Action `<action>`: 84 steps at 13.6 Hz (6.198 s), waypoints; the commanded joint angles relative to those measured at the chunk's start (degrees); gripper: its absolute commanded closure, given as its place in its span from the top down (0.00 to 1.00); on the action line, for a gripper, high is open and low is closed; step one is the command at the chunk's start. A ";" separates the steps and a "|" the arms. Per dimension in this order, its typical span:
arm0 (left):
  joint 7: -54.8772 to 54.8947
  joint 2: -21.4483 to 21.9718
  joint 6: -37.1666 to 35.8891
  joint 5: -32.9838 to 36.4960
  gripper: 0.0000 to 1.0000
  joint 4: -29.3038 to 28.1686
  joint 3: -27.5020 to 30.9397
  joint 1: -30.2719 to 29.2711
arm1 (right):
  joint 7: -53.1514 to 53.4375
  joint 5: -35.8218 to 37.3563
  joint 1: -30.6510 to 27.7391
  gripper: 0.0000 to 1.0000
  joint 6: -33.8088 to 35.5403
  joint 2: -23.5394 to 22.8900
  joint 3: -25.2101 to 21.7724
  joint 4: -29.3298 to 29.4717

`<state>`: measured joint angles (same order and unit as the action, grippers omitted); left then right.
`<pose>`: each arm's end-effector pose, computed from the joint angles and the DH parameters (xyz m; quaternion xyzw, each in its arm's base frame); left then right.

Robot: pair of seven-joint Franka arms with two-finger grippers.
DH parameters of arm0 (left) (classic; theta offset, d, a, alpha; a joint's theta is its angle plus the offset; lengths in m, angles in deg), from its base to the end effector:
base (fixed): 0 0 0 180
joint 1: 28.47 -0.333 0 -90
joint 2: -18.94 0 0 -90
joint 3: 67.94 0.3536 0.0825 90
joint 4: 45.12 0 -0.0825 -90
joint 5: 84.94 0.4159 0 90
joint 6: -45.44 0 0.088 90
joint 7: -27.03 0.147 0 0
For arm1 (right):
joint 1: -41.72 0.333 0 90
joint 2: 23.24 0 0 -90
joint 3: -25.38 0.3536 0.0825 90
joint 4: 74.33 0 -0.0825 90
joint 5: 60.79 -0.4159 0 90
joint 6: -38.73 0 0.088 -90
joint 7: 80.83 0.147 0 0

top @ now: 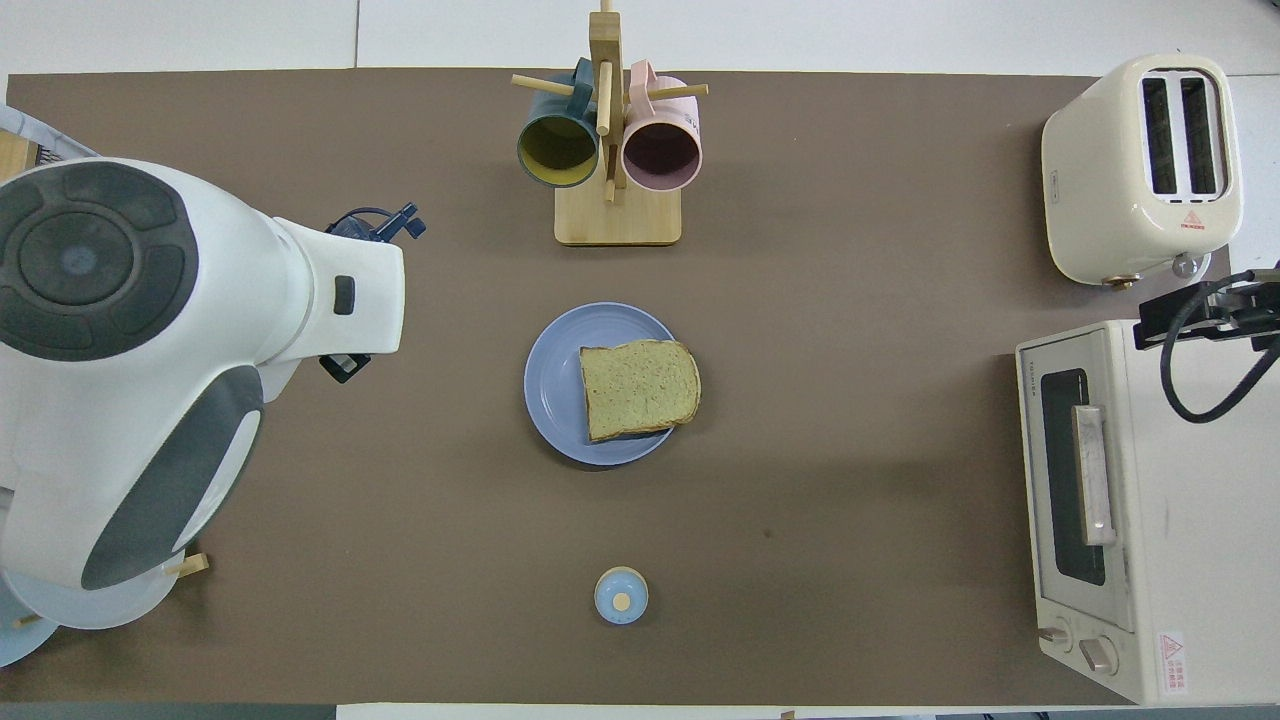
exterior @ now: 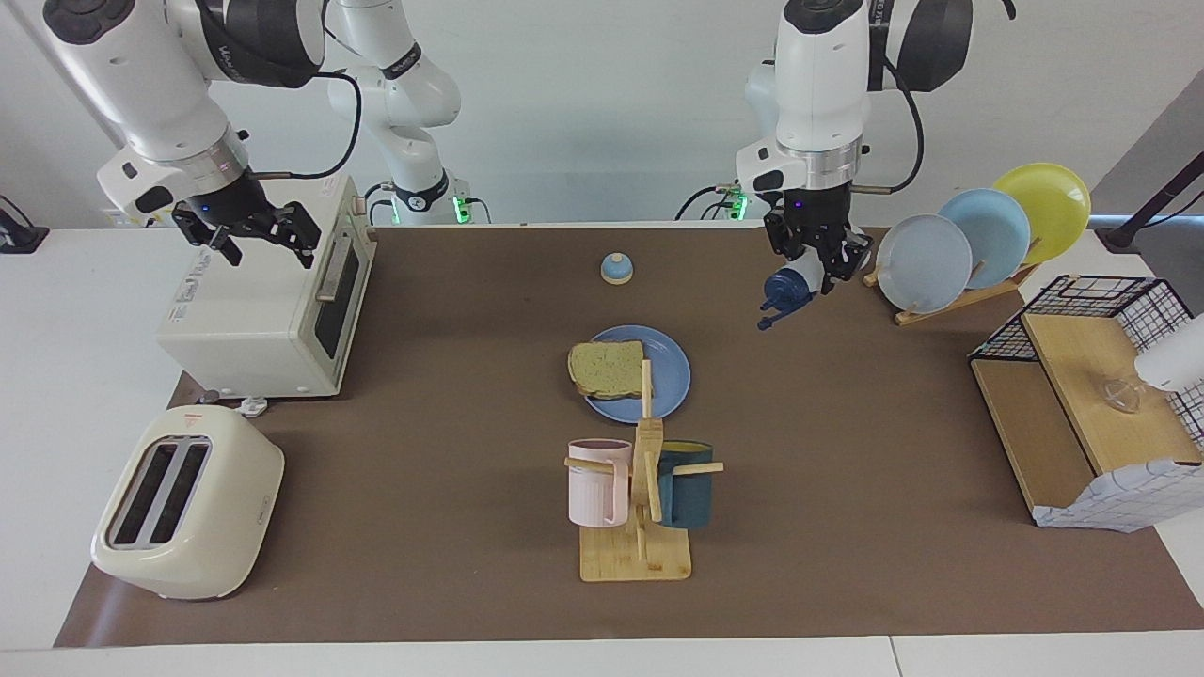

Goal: Put bread on plate and add seasoning
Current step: 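Lift the bottle away from the plate with the left gripper, then carry the bottle with the left gripper beyond the plate near the mug rack, then lower the bottle upright onto the table with the left gripper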

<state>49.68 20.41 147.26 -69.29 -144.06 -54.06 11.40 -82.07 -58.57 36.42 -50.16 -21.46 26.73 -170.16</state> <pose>0.5514 -0.2294 0.5804 -0.8931 0.4286 -0.0411 0.1300 0.5649 -0.0446 0.5877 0.9985 -0.0231 -0.0459 0.0177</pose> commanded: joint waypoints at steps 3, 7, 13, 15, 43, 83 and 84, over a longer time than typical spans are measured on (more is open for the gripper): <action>0.11 4.15 11.09 -2.71 0.00 -7.14 -0.35 -6.36 | -1.31 -0.46 -0.33 1.00 -0.23 0.95 0.06 -0.93; -0.06 4.25 16.64 -7.37 0.00 -8.72 -0.26 -8.31 | -1.31 -0.46 -0.33 1.00 -0.23 0.95 0.06 -0.93; -1.46 6.79 31.30 -13.26 0.00 -17.76 -0.17 -11.92 | -1.31 -0.46 -0.33 1.00 -0.23 0.95 0.06 -0.93; -5.48 6.71 38.67 -13.53 0.00 -21.62 -0.26 -12.35 | -1.31 -0.46 -0.33 1.00 -0.23 0.95 0.06 -0.93; -27.04 -21.68 99.18 -15.19 0.00 -28.76 -0.61 -11.83 | -1.31 -0.55 -0.33 1.00 -0.23 1.03 0.06 -0.93; -33.99 -35.39 99.18 -0.53 0.00 -13.12 -4.13 -18.59 | -1.31 -0.55 -0.33 1.00 -0.23 0.95 0.06 -0.93; -33.99 -35.39 99.18 0.17 0.00 -13.21 -4.13 -18.86 | -1.31 -0.55 -0.33 1.00 -0.23 0.95 0.06 -0.93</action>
<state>15.79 -15.06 245.47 -71.20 -155.86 -57.42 -6.19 -82.07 -58.57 36.42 -50.16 -21.46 26.73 -170.16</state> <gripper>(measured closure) 0.590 0.000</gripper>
